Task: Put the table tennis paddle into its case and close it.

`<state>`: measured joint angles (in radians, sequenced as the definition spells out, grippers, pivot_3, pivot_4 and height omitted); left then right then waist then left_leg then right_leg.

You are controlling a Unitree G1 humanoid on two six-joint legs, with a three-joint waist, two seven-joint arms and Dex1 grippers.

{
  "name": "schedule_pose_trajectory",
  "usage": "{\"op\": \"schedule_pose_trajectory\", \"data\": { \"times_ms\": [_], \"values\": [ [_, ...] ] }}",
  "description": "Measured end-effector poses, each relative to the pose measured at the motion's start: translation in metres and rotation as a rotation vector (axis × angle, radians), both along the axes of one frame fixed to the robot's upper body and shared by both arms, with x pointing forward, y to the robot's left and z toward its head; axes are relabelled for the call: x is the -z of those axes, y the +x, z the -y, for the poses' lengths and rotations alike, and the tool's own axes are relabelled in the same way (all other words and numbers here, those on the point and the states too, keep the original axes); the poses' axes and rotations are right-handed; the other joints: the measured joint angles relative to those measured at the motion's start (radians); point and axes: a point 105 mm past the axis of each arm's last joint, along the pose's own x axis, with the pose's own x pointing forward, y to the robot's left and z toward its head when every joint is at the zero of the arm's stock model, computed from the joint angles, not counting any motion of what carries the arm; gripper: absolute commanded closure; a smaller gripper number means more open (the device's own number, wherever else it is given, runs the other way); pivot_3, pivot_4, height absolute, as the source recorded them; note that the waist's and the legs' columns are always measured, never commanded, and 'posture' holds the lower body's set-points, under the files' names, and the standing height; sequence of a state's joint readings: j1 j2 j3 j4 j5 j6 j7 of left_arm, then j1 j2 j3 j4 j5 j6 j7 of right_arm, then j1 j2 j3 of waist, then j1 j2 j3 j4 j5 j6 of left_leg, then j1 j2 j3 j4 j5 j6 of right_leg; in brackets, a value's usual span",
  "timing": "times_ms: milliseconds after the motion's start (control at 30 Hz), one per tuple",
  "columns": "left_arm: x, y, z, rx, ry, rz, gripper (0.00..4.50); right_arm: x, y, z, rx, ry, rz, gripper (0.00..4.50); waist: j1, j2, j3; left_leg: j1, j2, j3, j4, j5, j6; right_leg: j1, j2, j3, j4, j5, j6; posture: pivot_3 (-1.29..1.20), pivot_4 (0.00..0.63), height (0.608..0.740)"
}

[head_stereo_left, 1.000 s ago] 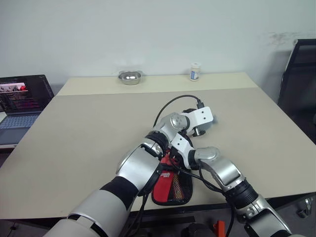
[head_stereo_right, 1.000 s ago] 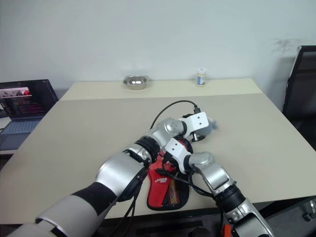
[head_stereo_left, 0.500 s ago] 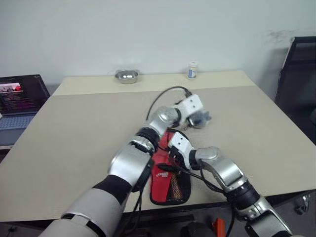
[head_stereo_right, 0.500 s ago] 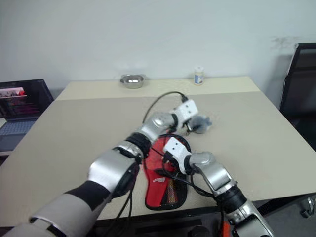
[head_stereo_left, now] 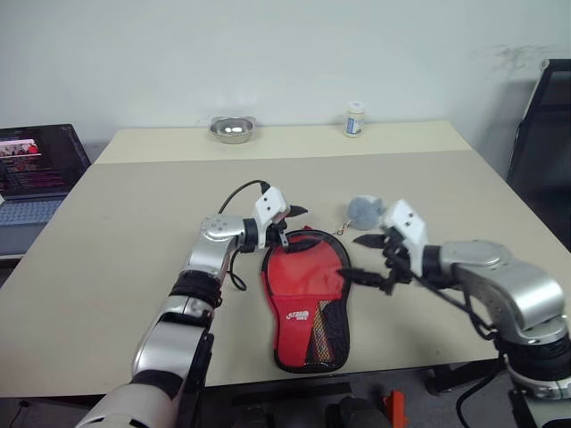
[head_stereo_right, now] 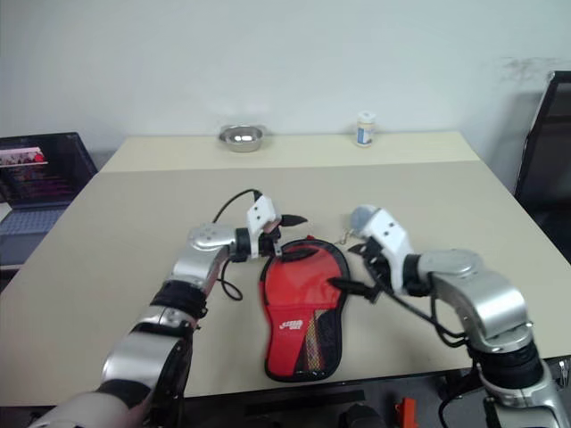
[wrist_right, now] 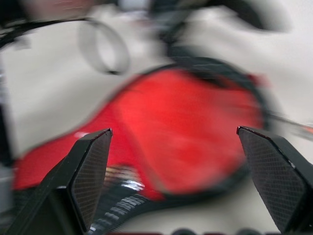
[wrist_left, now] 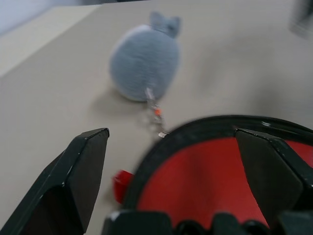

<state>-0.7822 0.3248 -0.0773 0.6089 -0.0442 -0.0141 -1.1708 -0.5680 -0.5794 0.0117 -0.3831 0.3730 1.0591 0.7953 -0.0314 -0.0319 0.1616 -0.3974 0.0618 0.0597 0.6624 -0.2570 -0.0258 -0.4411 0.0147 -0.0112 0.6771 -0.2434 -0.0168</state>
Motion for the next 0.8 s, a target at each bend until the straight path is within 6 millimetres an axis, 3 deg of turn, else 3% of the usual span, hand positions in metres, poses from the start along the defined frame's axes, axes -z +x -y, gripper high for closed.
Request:
{"op": "schedule_pose_trajectory", "data": {
  "times_ms": [100,200,333,400,633,767,800],
  "values": [
    [0.019,-0.016,0.012,0.061,0.034,-0.050,0.04,-0.010,0.031,0.015,0.111,0.024,0.041,0.00,0.000,0.000,0.000,0.001,0.000,0.000,0.000,0.001,0.001,0.000,0.000,0.000,0.002,0.000,0.000,0.00,0.150,0.740],
    [0.041,-0.027,0.016,0.088,0.091,-0.086,0.04,-0.018,0.058,0.016,0.157,0.057,0.076,0.00,-0.003,0.000,0.000,0.002,0.000,0.000,0.000,0.001,0.002,0.000,0.001,0.001,0.003,0.000,0.000,0.00,0.150,0.740],
    [0.044,-0.027,0.022,0.090,0.093,-0.065,0.04,-0.020,0.097,0.016,0.236,0.095,0.107,0.00,-0.001,0.000,0.000,0.002,0.000,0.001,0.000,0.001,0.002,0.000,0.001,0.001,0.003,0.000,0.000,0.00,0.150,0.740],
    [0.044,-0.027,0.025,0.095,0.095,-0.046,0.04,-0.013,0.113,0.016,0.271,0.108,0.093,0.00,0.000,0.000,0.000,0.002,0.000,0.001,0.000,0.001,0.002,0.001,0.001,0.001,0.002,0.000,0.000,0.00,0.150,0.740],
    [0.045,-0.025,0.027,0.090,0.087,-0.033,0.04,0.043,0.132,0.021,0.345,0.044,-0.015,0.00,0.000,0.000,0.000,0.002,0.000,0.002,0.000,0.001,0.002,0.001,0.000,0.002,0.002,0.001,0.000,0.00,0.150,0.740],
    [0.046,-0.025,0.026,0.081,0.087,-0.036,0.04,0.052,0.136,0.025,0.378,0.020,-0.034,0.00,0.000,0.000,0.000,0.004,0.000,0.002,0.000,0.001,0.002,0.002,0.000,0.002,0.003,0.001,0.000,0.00,0.150,0.740],
    [0.047,-0.024,0.025,0.077,0.086,-0.035,0.01,0.052,0.137,0.025,0.384,0.021,-0.034,0.19,0.000,0.001,0.000,0.005,0.000,0.001,0.000,0.001,0.002,0.003,0.000,0.002,0.003,0.001,0.000,0.00,0.150,0.740]
  ]
}}
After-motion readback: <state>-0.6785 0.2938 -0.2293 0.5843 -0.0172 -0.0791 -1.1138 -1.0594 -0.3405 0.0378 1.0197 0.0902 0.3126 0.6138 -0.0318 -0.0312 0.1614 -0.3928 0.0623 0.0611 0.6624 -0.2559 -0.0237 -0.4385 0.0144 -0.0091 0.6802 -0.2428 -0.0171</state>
